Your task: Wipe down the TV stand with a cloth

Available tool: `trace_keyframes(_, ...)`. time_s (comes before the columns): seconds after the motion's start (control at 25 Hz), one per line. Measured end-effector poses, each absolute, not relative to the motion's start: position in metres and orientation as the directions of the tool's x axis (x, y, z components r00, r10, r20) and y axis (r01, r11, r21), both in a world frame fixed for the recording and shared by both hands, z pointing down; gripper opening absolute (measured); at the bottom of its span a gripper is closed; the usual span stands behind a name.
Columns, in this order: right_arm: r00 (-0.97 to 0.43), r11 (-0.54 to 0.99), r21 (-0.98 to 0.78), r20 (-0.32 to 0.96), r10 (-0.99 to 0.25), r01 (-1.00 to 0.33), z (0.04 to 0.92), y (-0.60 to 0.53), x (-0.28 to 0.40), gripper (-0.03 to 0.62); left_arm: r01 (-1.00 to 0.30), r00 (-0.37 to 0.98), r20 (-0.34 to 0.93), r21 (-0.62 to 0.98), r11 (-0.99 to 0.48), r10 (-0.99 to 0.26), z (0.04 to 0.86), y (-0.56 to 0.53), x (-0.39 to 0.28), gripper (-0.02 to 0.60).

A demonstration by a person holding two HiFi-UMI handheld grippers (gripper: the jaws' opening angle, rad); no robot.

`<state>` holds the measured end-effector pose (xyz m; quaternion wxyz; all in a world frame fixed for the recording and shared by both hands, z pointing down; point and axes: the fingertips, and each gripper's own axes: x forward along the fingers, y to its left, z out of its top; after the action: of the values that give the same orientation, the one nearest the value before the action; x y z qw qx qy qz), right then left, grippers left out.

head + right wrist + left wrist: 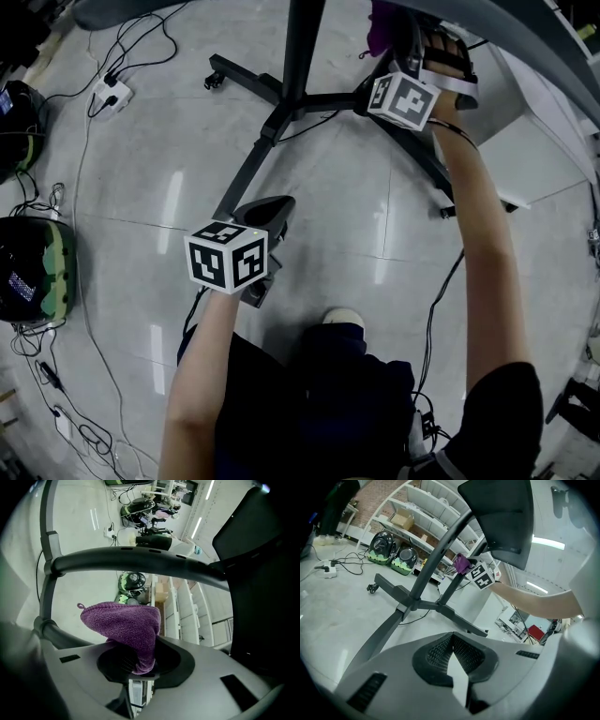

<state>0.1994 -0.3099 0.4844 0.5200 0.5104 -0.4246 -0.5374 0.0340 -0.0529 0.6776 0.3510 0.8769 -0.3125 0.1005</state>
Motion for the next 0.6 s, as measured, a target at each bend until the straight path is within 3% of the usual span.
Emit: trace_keyframes(0.6,0.064,-0.003,0.996,-0.008,-0.998,0.084,0.555,-0.313,0.202,0.095,-0.628,0.778,0.416,0.551,-0.549,-0.471,0.684,-0.055,0.034,0.006)
